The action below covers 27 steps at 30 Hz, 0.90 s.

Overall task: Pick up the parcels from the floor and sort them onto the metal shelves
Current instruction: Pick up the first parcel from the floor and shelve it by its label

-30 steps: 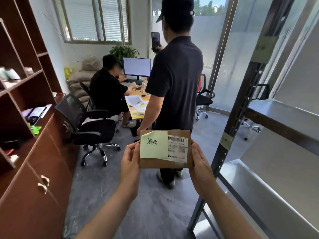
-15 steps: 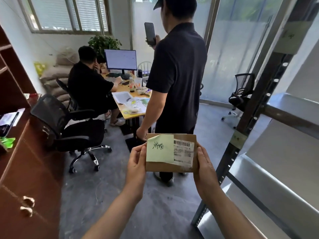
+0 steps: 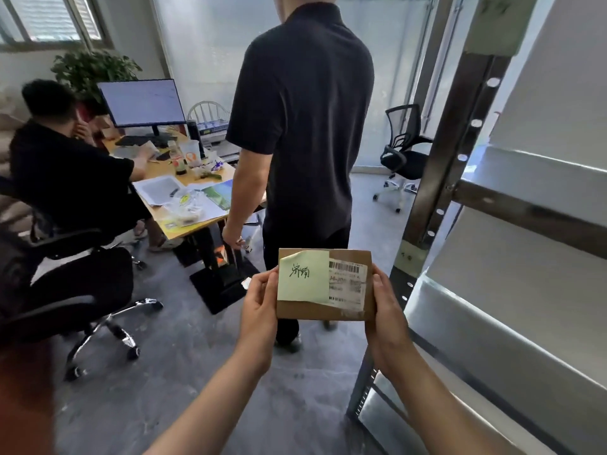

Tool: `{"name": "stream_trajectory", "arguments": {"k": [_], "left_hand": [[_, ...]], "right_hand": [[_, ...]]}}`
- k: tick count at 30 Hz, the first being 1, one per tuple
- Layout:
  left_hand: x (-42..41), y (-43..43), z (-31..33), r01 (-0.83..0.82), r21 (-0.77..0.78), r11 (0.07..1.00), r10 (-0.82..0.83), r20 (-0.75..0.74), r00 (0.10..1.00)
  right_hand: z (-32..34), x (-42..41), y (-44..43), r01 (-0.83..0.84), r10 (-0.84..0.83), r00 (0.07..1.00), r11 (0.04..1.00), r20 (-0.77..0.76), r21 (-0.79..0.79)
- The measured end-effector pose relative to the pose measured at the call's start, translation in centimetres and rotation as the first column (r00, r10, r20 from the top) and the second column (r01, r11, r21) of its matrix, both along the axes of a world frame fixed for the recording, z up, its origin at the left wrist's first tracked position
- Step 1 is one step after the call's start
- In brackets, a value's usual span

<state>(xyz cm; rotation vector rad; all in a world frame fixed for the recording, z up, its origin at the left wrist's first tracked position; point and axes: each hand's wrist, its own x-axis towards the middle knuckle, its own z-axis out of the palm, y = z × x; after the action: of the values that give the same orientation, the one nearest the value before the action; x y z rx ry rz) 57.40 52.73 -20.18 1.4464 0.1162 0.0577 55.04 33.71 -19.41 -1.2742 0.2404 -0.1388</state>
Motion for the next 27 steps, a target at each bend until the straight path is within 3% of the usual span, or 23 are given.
{"name": "stream_trajectory", "arguments": {"k": [13,21,27], "left_hand": [[7.7,-7.3,-2.5,0.195,-0.026,0.980,-0.196,-0.040,0.980],[8.3,-7.5,-5.0,0.321,-0.029,0.947,-0.322,-0.077,0.943],[8.9,-7.4,-6.2,0.450,-0.007,0.893,-0.448,-0.099,0.888]], "right_hand": [[-1.9,3.8,-6.0,0.210,-0.200,0.977,0.965,-0.079,0.157],[-3.9,2.9,-6.7,0.227,-0.230,0.971,0.973,-0.066,-0.050],[-5.5,1.6,-6.4,0.318,-0.328,0.939,0.943,-0.107,-0.103]]}}
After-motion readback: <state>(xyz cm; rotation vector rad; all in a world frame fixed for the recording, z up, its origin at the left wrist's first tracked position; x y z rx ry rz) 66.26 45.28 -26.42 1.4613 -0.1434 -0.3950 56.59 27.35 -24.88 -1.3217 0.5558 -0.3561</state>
